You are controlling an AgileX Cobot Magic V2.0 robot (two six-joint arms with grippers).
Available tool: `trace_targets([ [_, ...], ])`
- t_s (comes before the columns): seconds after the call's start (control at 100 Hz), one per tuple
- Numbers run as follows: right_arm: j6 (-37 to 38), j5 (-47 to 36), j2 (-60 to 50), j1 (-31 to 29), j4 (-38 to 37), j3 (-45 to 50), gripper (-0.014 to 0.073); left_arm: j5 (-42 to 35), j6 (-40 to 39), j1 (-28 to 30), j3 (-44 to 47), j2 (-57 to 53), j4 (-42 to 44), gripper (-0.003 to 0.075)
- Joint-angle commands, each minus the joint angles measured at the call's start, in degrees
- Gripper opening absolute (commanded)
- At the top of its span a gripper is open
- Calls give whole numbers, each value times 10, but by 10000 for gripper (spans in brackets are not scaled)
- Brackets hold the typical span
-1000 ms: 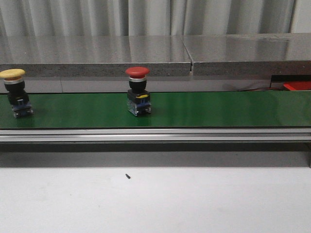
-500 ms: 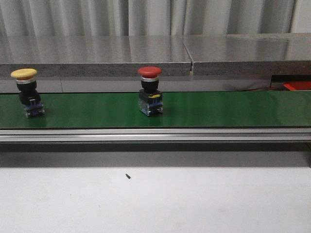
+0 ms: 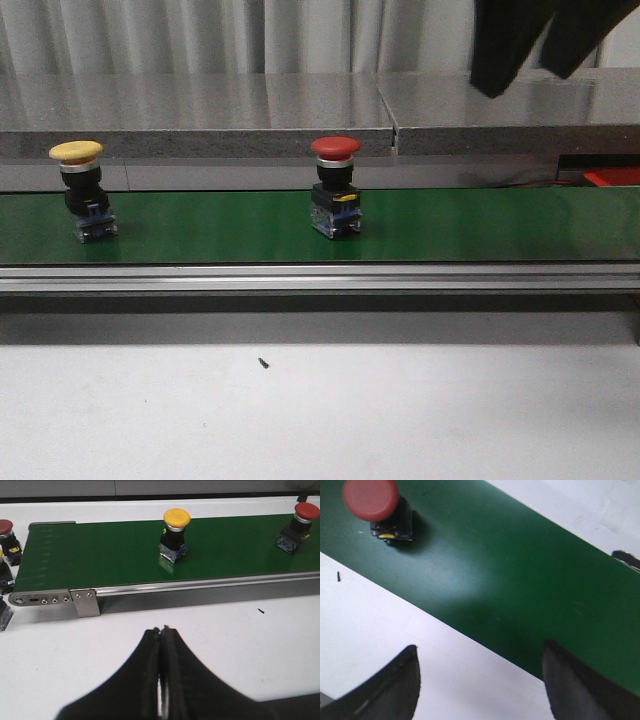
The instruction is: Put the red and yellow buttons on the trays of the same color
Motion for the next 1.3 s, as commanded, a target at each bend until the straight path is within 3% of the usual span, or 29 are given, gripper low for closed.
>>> trace_targets([
  [0.0,-5,29,30,9,0,-69,517,-37,1,-5,-13,5,-10,-19],
  [0.37,-35,103,171,14,83,-221,517,-37,1,-5,-13,5,-10,-19],
  [0.73,-37,74,245,14,102,-252,512,-37,1,-5,-13,5,-10,-19],
  [0.99,-39,69,253,14,84,-252,199,-37,1,-5,-13,5,-10,-19],
  [1.29,-38,69,242,8,80,-258,192,-37,1,-5,-13,5,-10,-19],
])
